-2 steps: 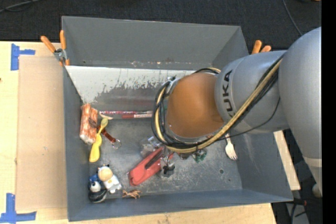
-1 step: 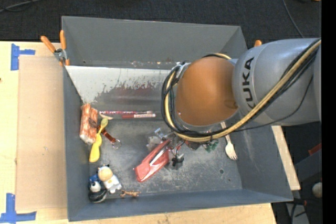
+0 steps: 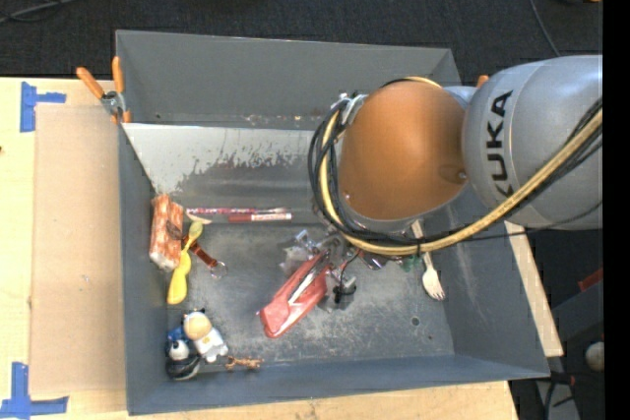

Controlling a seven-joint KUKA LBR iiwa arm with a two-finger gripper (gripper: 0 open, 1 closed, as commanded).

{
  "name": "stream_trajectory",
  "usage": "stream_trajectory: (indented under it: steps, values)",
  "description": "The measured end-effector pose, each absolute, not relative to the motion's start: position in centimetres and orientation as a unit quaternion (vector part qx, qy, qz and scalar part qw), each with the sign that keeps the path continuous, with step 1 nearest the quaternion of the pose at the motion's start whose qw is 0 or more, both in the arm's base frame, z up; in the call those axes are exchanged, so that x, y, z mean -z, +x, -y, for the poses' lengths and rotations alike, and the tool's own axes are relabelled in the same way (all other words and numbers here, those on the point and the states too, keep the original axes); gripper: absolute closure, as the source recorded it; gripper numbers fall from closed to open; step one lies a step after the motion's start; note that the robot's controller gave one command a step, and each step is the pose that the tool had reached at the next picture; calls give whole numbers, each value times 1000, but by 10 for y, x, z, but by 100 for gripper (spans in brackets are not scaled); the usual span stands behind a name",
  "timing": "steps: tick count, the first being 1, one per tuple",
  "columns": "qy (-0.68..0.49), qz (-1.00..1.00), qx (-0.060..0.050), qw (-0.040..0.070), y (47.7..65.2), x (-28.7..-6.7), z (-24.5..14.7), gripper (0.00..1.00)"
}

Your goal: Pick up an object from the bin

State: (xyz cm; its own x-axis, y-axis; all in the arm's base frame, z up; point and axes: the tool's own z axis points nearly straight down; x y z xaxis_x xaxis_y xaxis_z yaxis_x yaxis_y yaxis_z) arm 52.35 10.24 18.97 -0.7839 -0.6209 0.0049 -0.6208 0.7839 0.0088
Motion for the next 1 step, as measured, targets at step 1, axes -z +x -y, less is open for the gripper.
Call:
stream_trajectory:
  steps: [1]
  values:
    - [294, 956, 3, 3, 531, -254, -100, 100]
